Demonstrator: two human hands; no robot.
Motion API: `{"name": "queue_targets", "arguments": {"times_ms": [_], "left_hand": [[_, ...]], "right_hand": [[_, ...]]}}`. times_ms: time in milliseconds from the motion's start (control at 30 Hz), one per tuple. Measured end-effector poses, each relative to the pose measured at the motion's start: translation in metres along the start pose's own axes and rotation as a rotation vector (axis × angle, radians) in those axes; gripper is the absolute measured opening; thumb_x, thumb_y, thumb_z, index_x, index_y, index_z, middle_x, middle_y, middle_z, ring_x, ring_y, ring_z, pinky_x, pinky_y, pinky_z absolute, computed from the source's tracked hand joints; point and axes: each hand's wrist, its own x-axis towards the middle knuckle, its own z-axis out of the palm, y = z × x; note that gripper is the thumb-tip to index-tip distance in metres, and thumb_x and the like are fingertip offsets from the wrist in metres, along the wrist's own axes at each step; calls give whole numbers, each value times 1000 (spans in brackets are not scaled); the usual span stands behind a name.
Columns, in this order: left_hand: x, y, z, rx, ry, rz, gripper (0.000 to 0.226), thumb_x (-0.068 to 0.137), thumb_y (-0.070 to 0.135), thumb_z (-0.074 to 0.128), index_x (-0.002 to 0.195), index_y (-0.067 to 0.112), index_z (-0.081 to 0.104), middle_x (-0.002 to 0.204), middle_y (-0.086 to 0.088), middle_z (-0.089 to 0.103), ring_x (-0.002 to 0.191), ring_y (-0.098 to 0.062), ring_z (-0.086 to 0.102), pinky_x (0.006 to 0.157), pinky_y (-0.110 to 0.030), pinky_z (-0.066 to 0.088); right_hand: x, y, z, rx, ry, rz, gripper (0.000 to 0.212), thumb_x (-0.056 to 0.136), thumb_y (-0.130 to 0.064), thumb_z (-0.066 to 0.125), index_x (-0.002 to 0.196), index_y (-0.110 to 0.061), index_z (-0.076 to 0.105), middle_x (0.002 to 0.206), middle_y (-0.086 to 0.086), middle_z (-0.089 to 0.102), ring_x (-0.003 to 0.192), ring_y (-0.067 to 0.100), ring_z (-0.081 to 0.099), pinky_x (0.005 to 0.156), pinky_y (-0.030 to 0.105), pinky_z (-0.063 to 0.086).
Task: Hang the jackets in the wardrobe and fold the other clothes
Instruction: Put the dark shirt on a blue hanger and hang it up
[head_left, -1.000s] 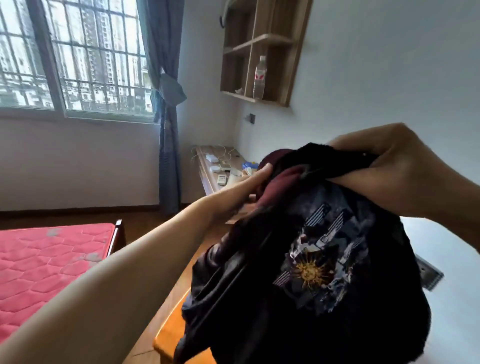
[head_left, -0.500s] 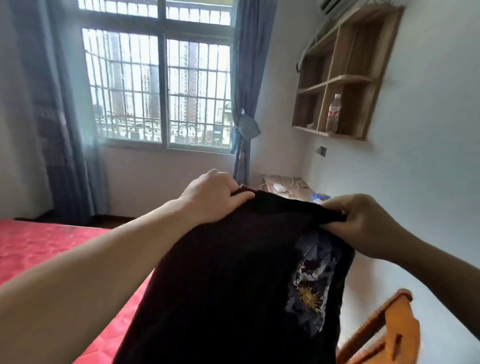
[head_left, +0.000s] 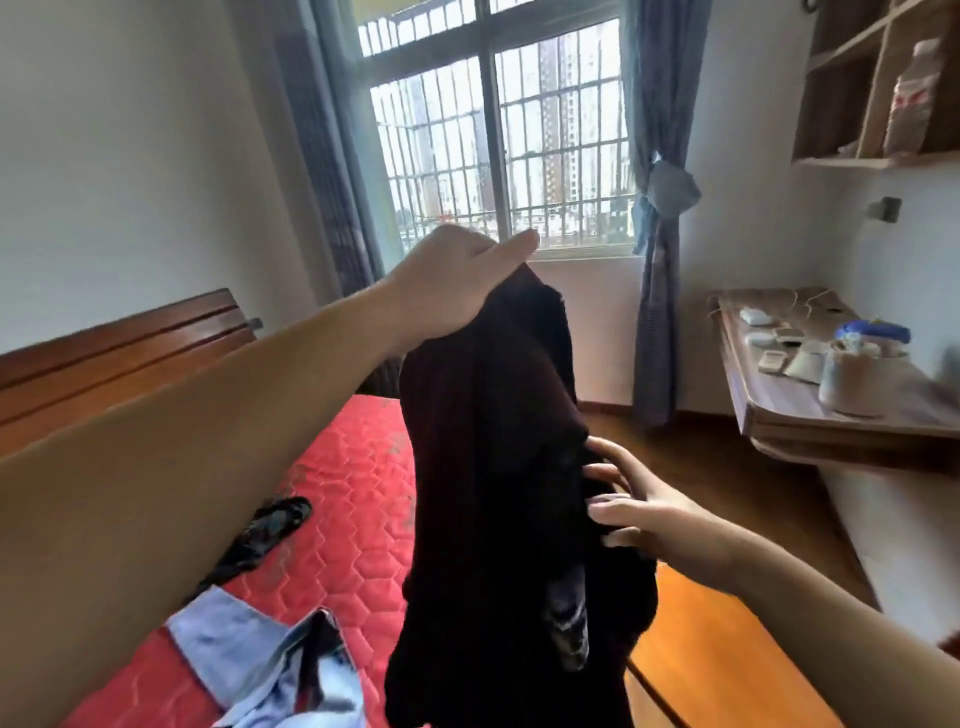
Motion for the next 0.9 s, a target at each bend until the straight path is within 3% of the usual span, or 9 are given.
{"name": "queue_targets", "arguments": {"times_ms": [100,200,267,333,400,467,600,733,900], "left_hand": [[-32,-1,-9,38,-28,-27,67,95,52,49,63,-8,51,47,-10,33,44,-19,33,48,-18,41],[-60,-7,-19,65,-61,-25,66,96,47,50,60,-8,43,41,7,23,36,-13,24,39,-12,30],[-77,-16,-35,132,-61,-45,67,96,47,50,69,-13,54,40,5,29,35,-12,29,38,-11,30],[-96,-29,-60,235,-16,-70,67,95,50,51,74,-12,61,46,-6,40,42,-18,40,41,-11,33],[-122,-42,-90,380,40,-86,66,91,55,54,63,-4,59,47,-5,45,45,-15,45,45,-11,34],[-154,-51,-119,558,39,-83,57,80,68,56,56,16,60,50,9,53,49,-7,51,51,-16,38],[-227,-63,-176,735,-40,-116,73,50,83,66,93,25,60,73,11,65,66,-3,60,61,-26,52],[-295,-82,-243,952,29,-150,84,69,55,78,136,31,34,105,0,65,92,-23,64,76,-39,53],[-362,-97,-329,1286,213,-100,68,87,46,65,143,43,28,98,-2,60,80,-29,62,61,-32,38]], "right_hand": [[8,15,16,-72,107,-85,85,59,-32,76,129,-62,37,135,-14,46,106,-4,58,80,18,52],[23,24,47,-329,110,-122,92,66,-30,80,139,-54,29,130,-19,52,117,0,52,96,25,47],[31,25,65,-432,172,-162,57,71,-35,78,117,-58,51,102,-23,68,96,-3,63,79,19,52],[34,22,75,-544,206,-223,28,77,-34,77,86,-56,62,83,-31,68,75,-7,65,59,9,47],[36,14,82,-662,229,-312,20,80,-31,76,84,-49,68,79,-39,63,72,-13,62,58,5,42],[42,-5,92,-745,223,-421,12,80,-29,76,89,-35,73,78,-41,62,70,-16,61,58,3,41],[65,-61,135,-810,279,-520,11,75,-18,76,71,-22,67,62,-13,64,58,-5,55,58,18,45],[73,-134,215,-812,352,-638,12,72,-22,71,63,-16,64,53,-4,58,54,9,51,59,24,42],[70,-202,335,-686,282,-721,15,81,-33,67,77,-19,68,70,-6,66,68,5,60,63,22,44]]}}
